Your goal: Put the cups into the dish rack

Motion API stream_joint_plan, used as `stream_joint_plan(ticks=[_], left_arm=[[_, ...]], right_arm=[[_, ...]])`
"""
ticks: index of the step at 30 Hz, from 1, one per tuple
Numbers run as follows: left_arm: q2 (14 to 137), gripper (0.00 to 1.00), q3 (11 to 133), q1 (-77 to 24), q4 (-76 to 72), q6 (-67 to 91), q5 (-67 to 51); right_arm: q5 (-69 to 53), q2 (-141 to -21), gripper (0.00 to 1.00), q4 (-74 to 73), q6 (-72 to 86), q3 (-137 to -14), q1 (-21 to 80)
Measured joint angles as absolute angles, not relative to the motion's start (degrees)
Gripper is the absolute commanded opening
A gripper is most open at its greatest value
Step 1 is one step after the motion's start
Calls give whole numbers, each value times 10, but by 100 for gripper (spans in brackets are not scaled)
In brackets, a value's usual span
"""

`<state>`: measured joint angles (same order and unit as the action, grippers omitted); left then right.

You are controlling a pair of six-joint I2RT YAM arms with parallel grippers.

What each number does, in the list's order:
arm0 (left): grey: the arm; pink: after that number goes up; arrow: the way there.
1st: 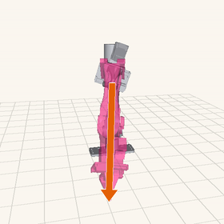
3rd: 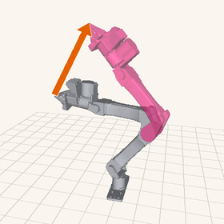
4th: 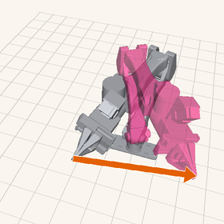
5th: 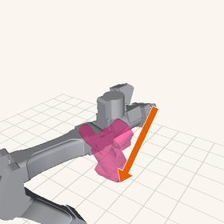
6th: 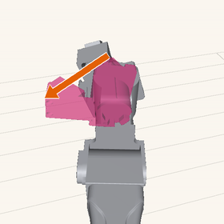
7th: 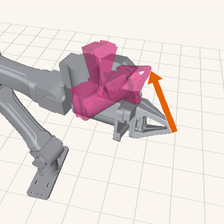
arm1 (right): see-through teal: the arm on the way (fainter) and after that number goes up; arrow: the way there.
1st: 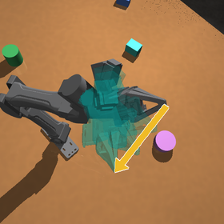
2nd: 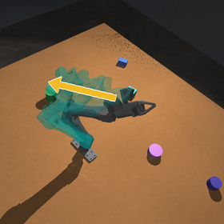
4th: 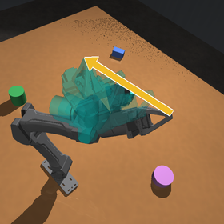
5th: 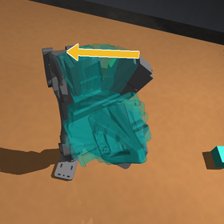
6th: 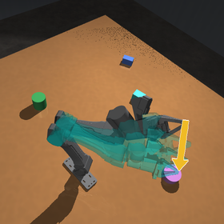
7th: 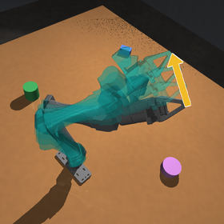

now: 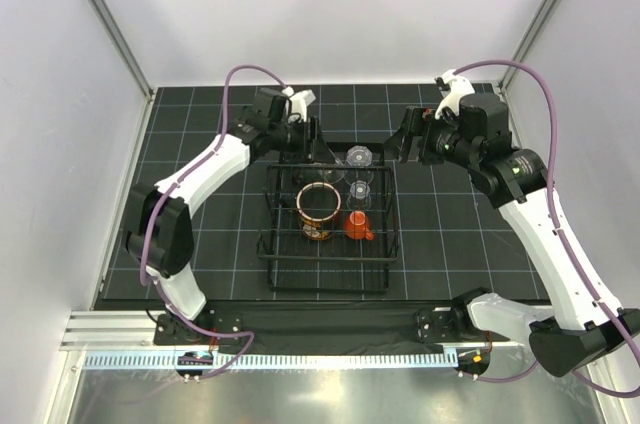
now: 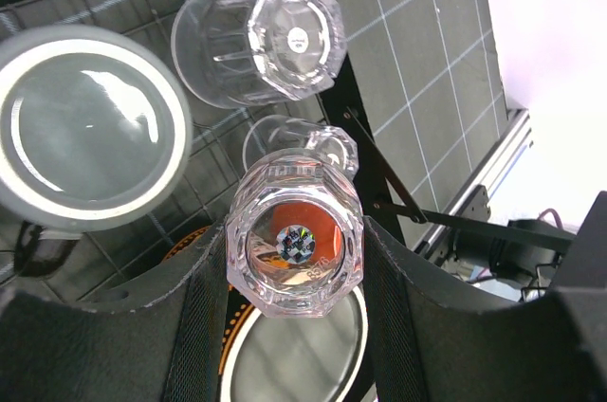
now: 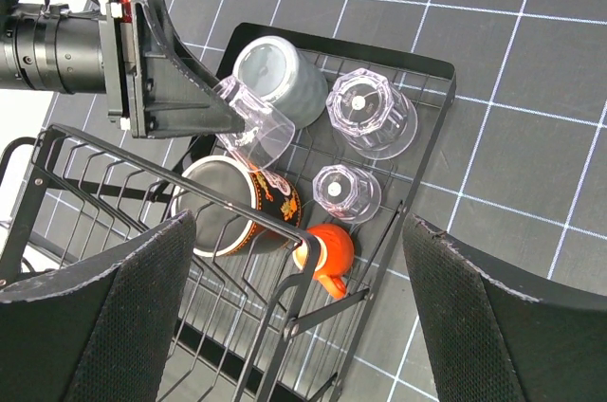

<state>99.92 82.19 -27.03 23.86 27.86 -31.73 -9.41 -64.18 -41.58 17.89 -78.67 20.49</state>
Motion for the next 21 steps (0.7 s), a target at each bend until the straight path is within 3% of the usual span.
stream_joint_plan(ticks=[21], left_arm=[[976, 0, 753, -282, 249, 259, -306]], right_arm=[[-103, -632, 89, -407, 182, -769, 204]])
